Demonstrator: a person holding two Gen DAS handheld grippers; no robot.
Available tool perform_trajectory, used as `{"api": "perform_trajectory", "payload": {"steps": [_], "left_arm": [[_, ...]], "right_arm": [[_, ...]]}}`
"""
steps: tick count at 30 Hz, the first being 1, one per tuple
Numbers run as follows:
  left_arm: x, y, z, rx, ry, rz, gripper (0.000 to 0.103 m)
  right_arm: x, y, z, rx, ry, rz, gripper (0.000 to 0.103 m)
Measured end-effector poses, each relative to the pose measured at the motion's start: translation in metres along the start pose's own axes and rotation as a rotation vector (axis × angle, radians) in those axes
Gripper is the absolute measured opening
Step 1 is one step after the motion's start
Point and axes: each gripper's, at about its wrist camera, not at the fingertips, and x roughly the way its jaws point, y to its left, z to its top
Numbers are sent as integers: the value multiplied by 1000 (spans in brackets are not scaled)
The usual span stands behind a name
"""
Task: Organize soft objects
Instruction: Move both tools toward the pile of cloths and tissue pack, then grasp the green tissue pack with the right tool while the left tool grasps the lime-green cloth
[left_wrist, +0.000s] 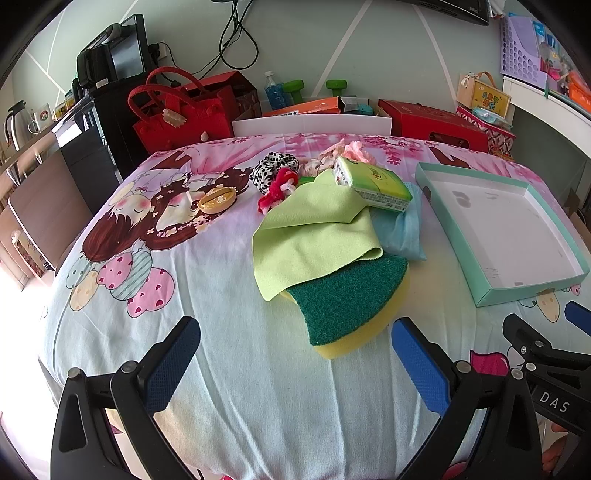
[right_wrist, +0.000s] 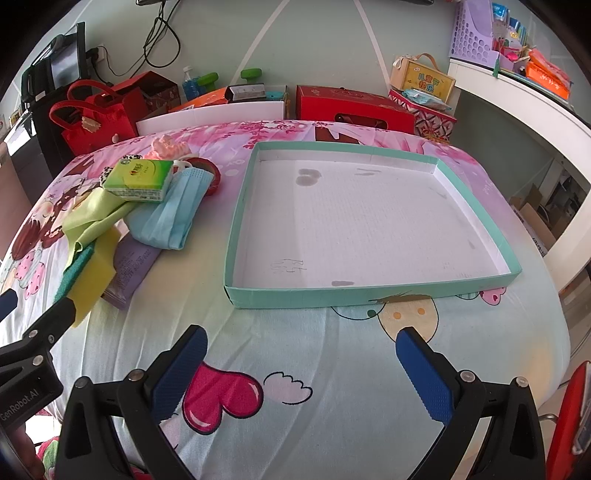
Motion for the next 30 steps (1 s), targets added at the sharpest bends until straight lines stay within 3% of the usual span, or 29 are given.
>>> {"api": "perform_trajectory", "payload": {"steps": [14, 19, 24, 30], "left_arm": [[1, 0, -2, -7, -1, -2, 103], [-16, 14, 4, -56, -60, -81, 103], [-16, 30, 25, -82, -50, -115, 103], [7, 38, 54, -72, -17, -119, 103]], "right_arm": [[-2, -2, 1, 10, -12, 11, 103], [-12, -10, 12, 36, -39, 89, 103], [-19, -10, 42, 75, -61, 175, 103], [-13, 21, 81, 35, -57, 299, 103]]}}
